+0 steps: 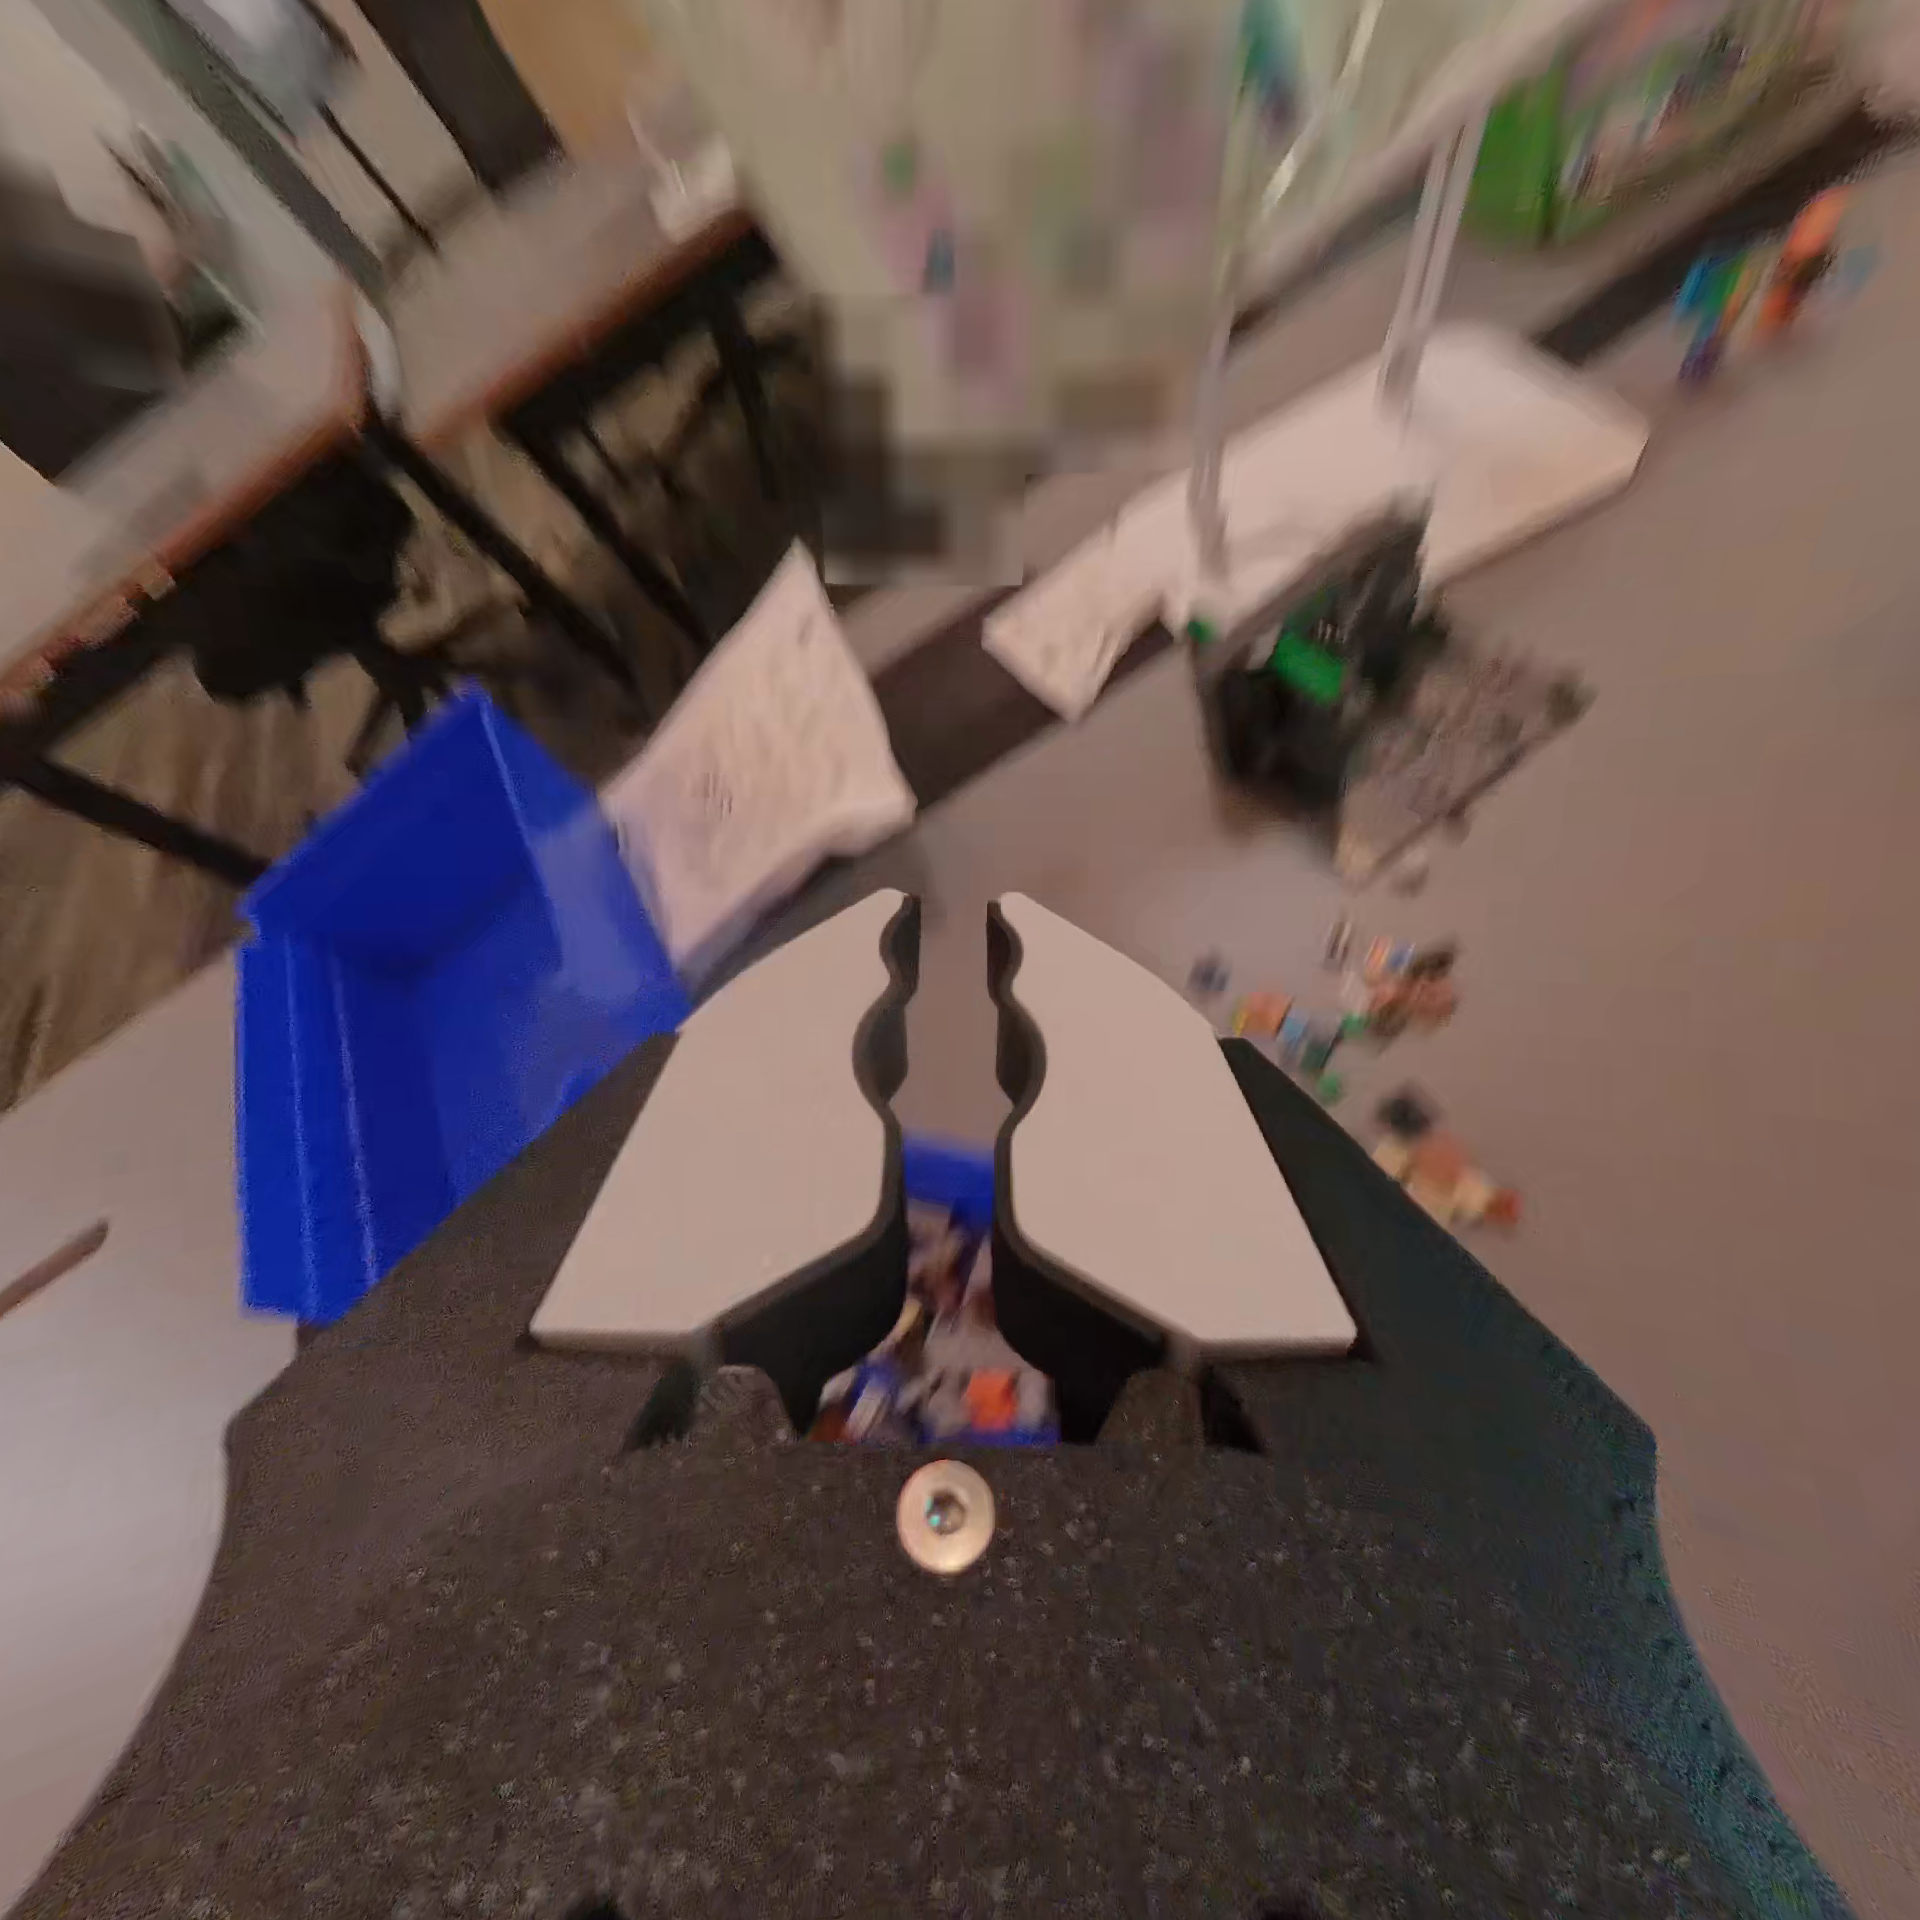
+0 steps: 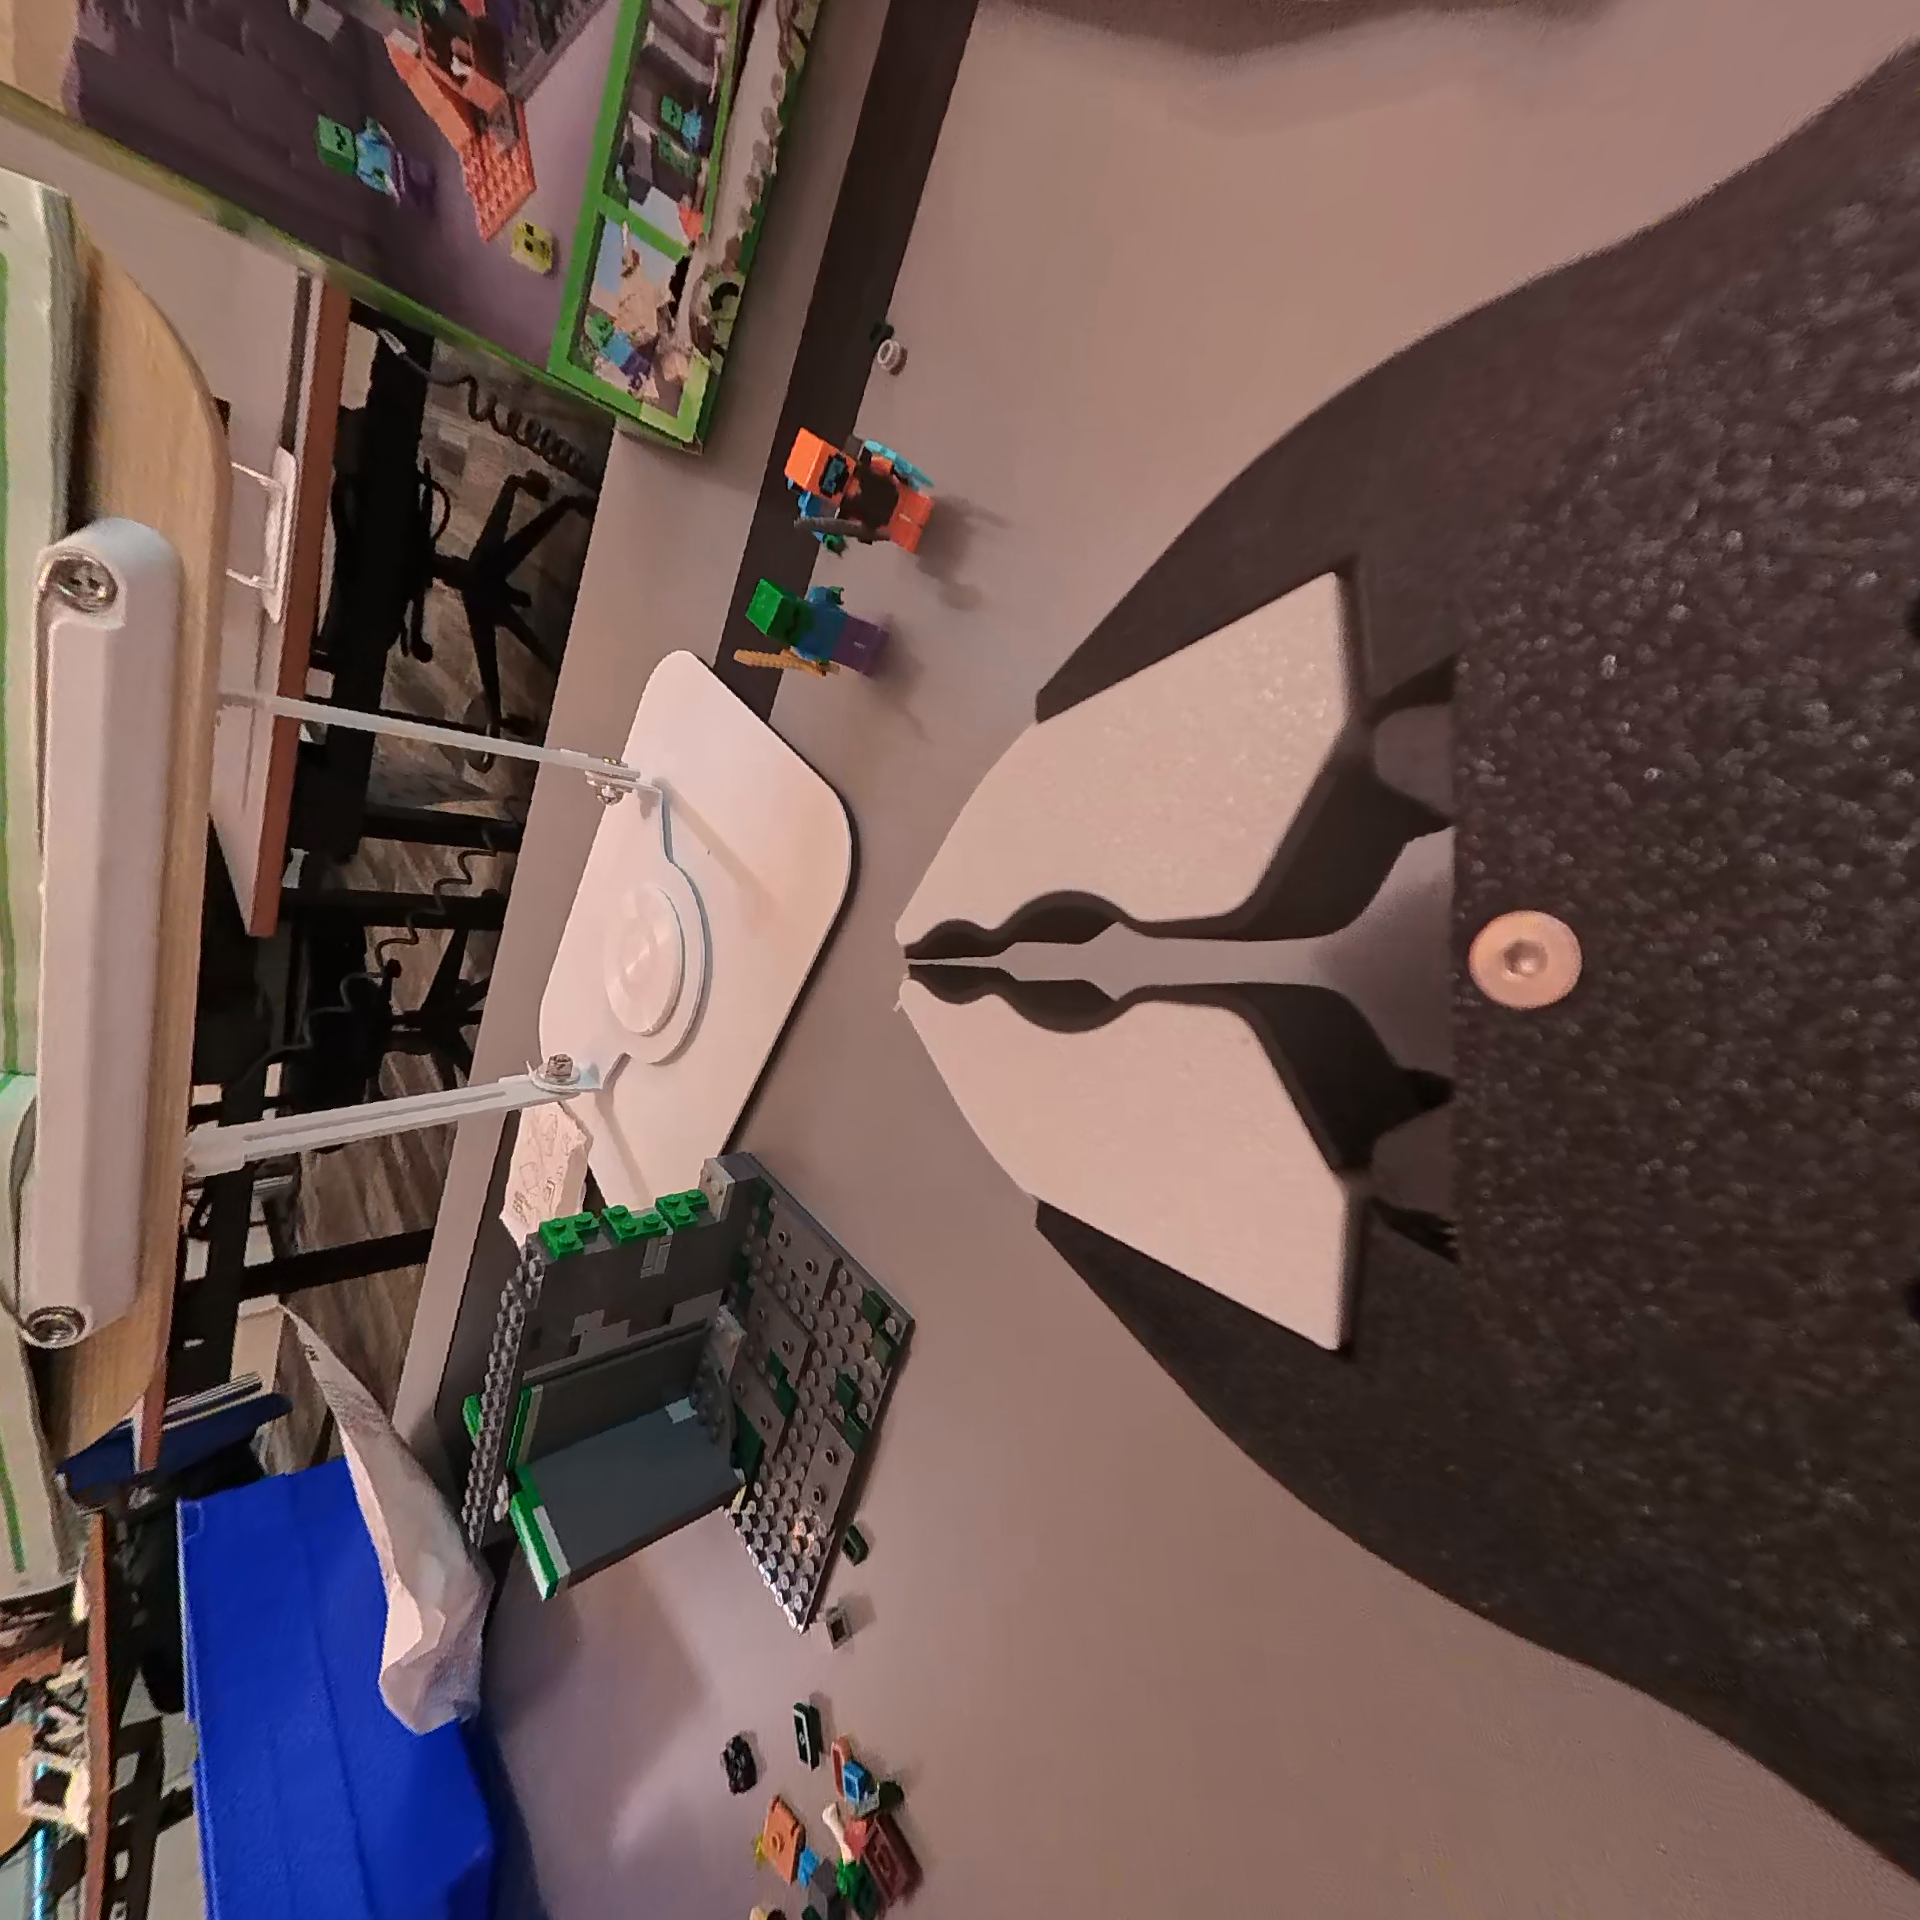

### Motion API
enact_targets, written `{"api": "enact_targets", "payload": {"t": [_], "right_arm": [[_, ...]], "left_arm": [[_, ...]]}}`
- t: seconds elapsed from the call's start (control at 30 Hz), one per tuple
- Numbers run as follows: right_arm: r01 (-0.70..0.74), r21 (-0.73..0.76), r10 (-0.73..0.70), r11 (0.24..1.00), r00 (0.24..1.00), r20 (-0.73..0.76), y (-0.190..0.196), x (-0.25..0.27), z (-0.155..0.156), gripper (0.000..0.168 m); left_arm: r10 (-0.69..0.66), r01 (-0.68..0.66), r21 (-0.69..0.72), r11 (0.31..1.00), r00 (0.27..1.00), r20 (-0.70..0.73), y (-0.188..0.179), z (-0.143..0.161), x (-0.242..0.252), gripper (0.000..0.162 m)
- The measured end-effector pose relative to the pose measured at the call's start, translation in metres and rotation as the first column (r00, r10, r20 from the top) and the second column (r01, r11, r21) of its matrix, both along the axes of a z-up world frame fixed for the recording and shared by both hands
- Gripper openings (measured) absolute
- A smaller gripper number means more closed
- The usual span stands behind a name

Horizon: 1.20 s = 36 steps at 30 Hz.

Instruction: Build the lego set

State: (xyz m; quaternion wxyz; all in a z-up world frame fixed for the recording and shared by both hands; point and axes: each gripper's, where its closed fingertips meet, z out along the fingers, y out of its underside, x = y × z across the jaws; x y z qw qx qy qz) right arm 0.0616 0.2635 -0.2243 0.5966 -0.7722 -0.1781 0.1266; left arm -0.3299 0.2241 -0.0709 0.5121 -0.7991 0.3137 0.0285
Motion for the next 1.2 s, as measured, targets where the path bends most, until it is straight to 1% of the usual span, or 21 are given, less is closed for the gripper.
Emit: {"api": "enact_targets", "payload": {"t": [0.07,0.13,0.2,0.3,0.43,0.57,0.7,0.77,0.87,1.0,1.13,1.2], "right_arm": [[-0.008,-0.013,0.008,1.000,1.000,-0.012,0.000,-0.003,-0.002,0.000],[-0.020,-0.026,0.020,0.999,1.000,-0.015,-0.001,-0.007,-0.004,0.000],[-0.029,-0.031,0.029,0.999,1.000,-0.001,-0.002,-0.010,-0.006,0.000],[-0.042,-0.038,0.042,0.998,0.999,0.012,-0.004,-0.012,-0.008,0.000],[-0.048,-0.057,0.049,0.997,0.999,0.019,-0.005,-0.012,-0.013,0.000],[-0.051,-0.068,0.053,0.996,0.998,0.016,-0.005,-0.011,-0.015,0.000],[-0.057,-0.074,0.058,0.996,0.998,0.013,-0.004,-0.012,-0.015,0.000],[-0.061,-0.074,0.062,0.995,0.998,0.013,-0.005,-0.012,-0.015,0.000],[-0.067,-0.078,0.068,0.995,0.998,0.017,-0.005,-0.013,-0.016,0.000],[-0.073,-0.079,0.075,0.994,0.997,0.019,-0.006,-0.014,-0.016,0.000],[-0.076,-0.079,0.077,0.994,0.997,0.018,-0.006,-0.015,-0.016,0.000],[-0.077,-0.079,0.079,0.994,0.997,0.014,-0.007,-0.016,-0.016,0.000]], "left_arm": [[-0.058,0.044,-0.173,0.984,0.995,-0.078,-0.001,-0.035,-0.042,0.009],[-0.179,0.120,-0.345,0.931,0.973,-0.145,-0.007,-0.078,-0.074,0.007],[-0.292,0.168,-0.473,0.865,0.934,-0.203,-0.013,-0.118,-0.099,0.012],[-0.353,0.179,-0.586,0.790,0.915,-0.197,-0.011,-0.155,-0.115,0.015],[-0.417,0.131,-0.670,0.731,0.863,-0.286,0.000,-0.189,-0.134,0.022],[-0.460,0.122,-0.703,0.701,0.831,-0.314,0.007,-0.204,-0.140,0.025],[-0.495,0.112,-0.724,0.680,0.799,-0.342,0.011,-0.215,-0.142,0.023],[-0.501,0.119,-0.721,0.682,0.795,-0.342,0.014,-0.215,-0.140,0.023],[-0.510,0.133,-0.726,0.674,0.795,-0.328,0.016,-0.216,-0.137,0.016],[-0.513,0.106,-0.754,0.649,0.792,-0.330,0.014,-0.220,-0.144,0.016],[-0.490,0.095,-0.746,0.659,0.806,-0.330,0.013,-0.219,-0.147,0.016],[-0.472,0.093,-0.723,0.685,0.813,-0.342,0.013,-0.212,-0.149,0.016]]}}
